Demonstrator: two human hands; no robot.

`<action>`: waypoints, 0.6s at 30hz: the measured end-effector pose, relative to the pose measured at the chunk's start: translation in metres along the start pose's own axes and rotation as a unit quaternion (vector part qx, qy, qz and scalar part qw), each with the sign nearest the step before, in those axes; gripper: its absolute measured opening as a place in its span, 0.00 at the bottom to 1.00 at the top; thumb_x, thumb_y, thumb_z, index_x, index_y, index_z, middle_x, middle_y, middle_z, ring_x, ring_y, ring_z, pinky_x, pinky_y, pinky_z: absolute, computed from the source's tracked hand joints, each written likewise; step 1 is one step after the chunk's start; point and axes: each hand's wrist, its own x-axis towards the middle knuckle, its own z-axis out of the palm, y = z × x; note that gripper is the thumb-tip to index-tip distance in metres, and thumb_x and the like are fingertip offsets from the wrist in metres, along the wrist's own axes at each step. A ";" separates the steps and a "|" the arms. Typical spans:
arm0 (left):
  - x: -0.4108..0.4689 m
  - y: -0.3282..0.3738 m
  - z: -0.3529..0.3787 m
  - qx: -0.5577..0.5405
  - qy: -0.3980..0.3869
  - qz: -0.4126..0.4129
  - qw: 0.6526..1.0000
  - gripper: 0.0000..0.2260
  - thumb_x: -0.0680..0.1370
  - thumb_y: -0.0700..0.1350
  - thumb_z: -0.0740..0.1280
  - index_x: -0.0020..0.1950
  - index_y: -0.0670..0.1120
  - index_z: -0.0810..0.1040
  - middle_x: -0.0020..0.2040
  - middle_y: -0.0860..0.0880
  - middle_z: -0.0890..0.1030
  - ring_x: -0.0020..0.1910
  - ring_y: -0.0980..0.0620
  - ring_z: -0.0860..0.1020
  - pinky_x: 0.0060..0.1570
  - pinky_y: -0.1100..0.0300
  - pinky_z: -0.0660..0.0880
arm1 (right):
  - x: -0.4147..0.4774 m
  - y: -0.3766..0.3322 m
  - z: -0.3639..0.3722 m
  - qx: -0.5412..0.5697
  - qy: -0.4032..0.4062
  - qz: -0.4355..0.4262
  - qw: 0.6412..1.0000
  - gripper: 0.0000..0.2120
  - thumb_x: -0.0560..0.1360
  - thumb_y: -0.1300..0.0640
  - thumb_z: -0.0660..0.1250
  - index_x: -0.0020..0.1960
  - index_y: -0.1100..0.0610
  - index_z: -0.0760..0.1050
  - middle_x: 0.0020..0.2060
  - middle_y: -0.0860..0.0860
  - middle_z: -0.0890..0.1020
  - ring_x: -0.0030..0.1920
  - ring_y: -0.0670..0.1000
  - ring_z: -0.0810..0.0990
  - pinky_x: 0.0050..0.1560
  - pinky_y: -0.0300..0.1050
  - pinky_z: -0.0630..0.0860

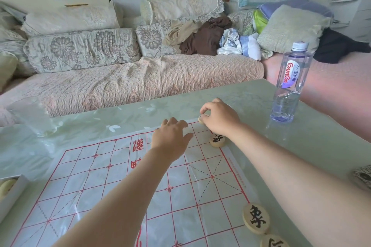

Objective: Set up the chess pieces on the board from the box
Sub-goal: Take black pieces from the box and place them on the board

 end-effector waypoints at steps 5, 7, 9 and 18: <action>-0.020 -0.023 -0.022 -0.050 0.030 -0.045 0.997 0.15 0.78 0.57 0.62 0.63 0.54 0.73 0.56 0.51 0.76 0.59 0.49 0.72 0.50 0.54 0.72 | -0.022 -0.047 0.000 0.042 -0.031 -0.063 0.997 0.06 0.77 0.53 0.65 0.50 0.48 0.81 0.49 0.45 0.80 0.49 0.49 0.78 0.46 0.43 0.72; -0.035 -0.041 -0.034 -0.055 0.034 -0.068 0.996 0.13 0.78 0.55 0.62 0.61 0.54 0.74 0.54 0.51 0.76 0.58 0.49 0.73 0.49 0.55 0.71 | -0.035 -0.075 0.005 0.063 -0.060 -0.081 0.993 0.07 0.77 0.53 0.65 0.52 0.49 0.82 0.49 0.45 0.82 0.49 0.49 0.79 0.48 0.43 0.74; -0.053 -0.063 -0.049 -0.062 0.038 -0.094 0.993 0.11 0.78 0.54 0.62 0.59 0.54 0.75 0.54 0.51 0.76 0.58 0.49 0.73 0.48 0.55 0.71 | -0.047 -0.105 0.012 0.085 -0.081 -0.095 0.989 0.08 0.77 0.53 0.65 0.52 0.49 0.82 0.49 0.45 0.83 0.49 0.49 0.79 0.50 0.45 0.76; -0.165 -0.190 -0.123 -0.042 0.058 -0.218 0.973 0.07 0.78 0.54 0.60 0.51 0.56 0.76 0.49 0.53 0.76 0.49 0.50 0.77 0.41 0.57 0.71 | -0.100 -0.240 0.054 0.131 -0.171 -0.145 0.966 0.07 0.76 0.54 0.66 0.51 0.48 0.81 0.44 0.44 0.81 0.45 0.48 0.78 0.50 0.43 0.75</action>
